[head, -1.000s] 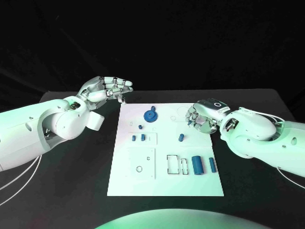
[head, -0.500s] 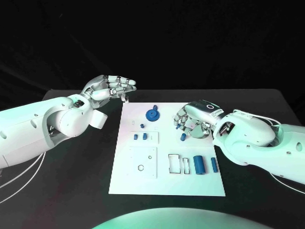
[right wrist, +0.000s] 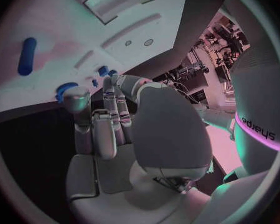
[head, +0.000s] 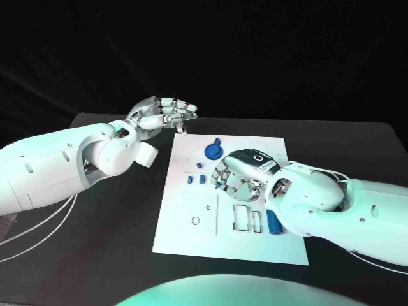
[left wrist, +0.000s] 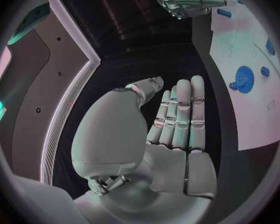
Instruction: Assemble the parts on the task board
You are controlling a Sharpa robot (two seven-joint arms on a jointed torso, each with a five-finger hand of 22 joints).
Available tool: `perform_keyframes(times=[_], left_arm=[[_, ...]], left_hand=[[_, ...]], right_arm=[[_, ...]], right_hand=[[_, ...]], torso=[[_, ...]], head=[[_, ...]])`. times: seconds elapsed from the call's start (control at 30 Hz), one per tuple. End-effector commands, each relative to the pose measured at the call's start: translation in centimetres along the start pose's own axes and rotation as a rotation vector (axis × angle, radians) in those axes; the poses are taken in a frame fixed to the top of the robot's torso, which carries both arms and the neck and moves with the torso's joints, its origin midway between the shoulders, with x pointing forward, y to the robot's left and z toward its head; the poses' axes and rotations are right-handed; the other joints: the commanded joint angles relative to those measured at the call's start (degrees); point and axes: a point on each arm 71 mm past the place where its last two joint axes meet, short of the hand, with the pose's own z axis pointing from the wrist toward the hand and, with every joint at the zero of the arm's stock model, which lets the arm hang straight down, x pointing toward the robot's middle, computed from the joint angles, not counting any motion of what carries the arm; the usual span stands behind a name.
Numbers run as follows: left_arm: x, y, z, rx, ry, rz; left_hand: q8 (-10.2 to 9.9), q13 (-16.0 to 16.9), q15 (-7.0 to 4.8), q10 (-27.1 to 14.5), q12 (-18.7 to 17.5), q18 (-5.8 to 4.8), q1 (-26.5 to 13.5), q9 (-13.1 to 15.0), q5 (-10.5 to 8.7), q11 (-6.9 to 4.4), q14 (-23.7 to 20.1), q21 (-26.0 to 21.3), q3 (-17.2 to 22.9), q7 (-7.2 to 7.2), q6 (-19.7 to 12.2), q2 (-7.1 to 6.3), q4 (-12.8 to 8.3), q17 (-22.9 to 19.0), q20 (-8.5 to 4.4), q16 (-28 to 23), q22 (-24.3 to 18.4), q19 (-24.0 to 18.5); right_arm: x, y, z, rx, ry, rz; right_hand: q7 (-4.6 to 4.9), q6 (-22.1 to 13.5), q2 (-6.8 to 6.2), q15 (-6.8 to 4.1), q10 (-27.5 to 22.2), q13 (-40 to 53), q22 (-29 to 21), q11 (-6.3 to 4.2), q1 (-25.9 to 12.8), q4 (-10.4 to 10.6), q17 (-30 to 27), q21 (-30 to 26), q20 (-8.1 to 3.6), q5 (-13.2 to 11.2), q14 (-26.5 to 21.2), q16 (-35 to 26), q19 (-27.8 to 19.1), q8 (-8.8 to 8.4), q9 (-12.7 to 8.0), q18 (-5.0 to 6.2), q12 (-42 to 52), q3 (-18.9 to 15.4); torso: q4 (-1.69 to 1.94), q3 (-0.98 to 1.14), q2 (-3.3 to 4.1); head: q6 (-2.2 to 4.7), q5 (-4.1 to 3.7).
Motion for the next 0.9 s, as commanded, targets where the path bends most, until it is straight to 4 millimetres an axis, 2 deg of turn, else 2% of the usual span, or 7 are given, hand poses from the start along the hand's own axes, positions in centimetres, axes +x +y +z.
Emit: perform_keyframes(times=[0.03, 0.2, 0.3, 0.53, 0.9], left_arm=[[0.3, -0.1, 0.2, 0.007, 0.011, -0.001], [0.5, 0.0, 0.3, 0.005, 0.016, -0.003], [0.7, 0.1, 0.5, 0.003, 0.02, -0.004], [0.9, 0.1, 0.6, 0.002, 0.028, -0.006], [0.9, 0.1, 0.6, -0.002, 0.029, -0.006]], left_hand=[[-0.22, -0.04, 0.29, -0.45, 0.19, 0.79, 0.17, -0.09, 0.26, 0.1, 0.09, -0.23, -0.01, 0.74, -0.4, 0.28, -0.38, -0.08, 0.39, -0.23, -0.06, 0.15], [-0.22, -0.04, 0.29, -0.45, 0.19, 0.79, 0.17, -0.09, 0.26, 0.1, 0.09, -0.23, -0.01, 0.74, -0.4, 0.28, -0.38, -0.08, 0.39, -0.23, -0.06, 0.15], [-0.19, -0.03, 0.31, -0.49, 0.23, 0.79, 0.15, -0.08, 0.26, 0.11, 0.09, -0.23, -0.03, 0.74, -0.42, 0.31, -0.38, -0.09, 0.4, -0.23, -0.06, 0.14], [-0.19, -0.03, 0.31, -0.49, 0.23, 0.79, 0.15, -0.08, 0.26, 0.11, 0.09, -0.23, -0.03, 0.74, -0.42, 0.31, -0.38, -0.09, 0.4, -0.23, -0.06, 0.14], [-0.16, -0.02, 0.33, -0.54, 0.28, 0.79, 0.12, -0.08, 0.26, 0.12, 0.08, -0.24, -0.07, 0.74, -0.45, 0.33, -0.38, -0.1, 0.42, -0.24, -0.07, 0.13]], right_arm=[[0.9, 0.5, 0.3, -0.025, 0.04, -0.007], [2.1, 1.1, 0.5, -0.038, 0.067, 0.005], [2.8, 1.3, 0.6, -0.041, 0.08, 0.006], [3.8, 1.5, 0.7, -0.035, 0.099, 0.004], [4.4, 1.6, 0.7, -0.034, 0.117, -0.003]], right_hand=[[0.0, 0.16, 0.46, -0.4, 1.64, 0.05, -0.11, -1.47, -0.34, -0.23, 2.1, -0.25, -0.2, 0.17, 3.8, 0.09, -0.25, 0.27, 0.11, -0.62, 0.0, 0.26], [0.0, 0.16, 0.46, -0.4, 1.64, 0.05, -0.11, -1.47, -0.34, -0.23, 2.1, -0.25, -0.2, 0.17, 3.8, 0.09, -0.25, 0.27, 0.11, -0.62, 0.0, 0.26], [0.01, 0.11, 0.49, -0.4, 1.61, 0.06, -0.18, -1.46, -0.4, -0.27, 2.1, -0.34, -0.2, 0.16, 3.8, 0.1, -0.3, 0.27, 0.15, -0.6, -0.02, 0.3], [0.02, 0.08, 0.51, -0.39, 1.6, 0.07, -0.2, -1.46, -0.43, -0.29, 2.08, -0.37, -0.2, 0.16, 3.8, 0.09, -0.32, 0.27, 0.16, -0.59, -0.03, 0.32], [0.03, 0.03, 0.55, -0.39, 1.59, 0.08, -0.28, -1.45, -0.52, -0.32, 2.07, -0.47, -0.2, 0.15, 3.8, 0.09, -0.37, 0.27, 0.2, -0.57, -0.05, 0.35]], torso=[[-0.01, -0.01, 0.05], [-0.02, -0.04, 0.05], [-0.03, 0.02, 0.1], [-0.01, 0.0, 0.16], [-0.01, 0.02, 0.2]], head=[[-0.35, 0.67], [-0.8, 1.29], [-1.0, 1.64], [-1.37, 2.03], [-2.0, 2.29]])
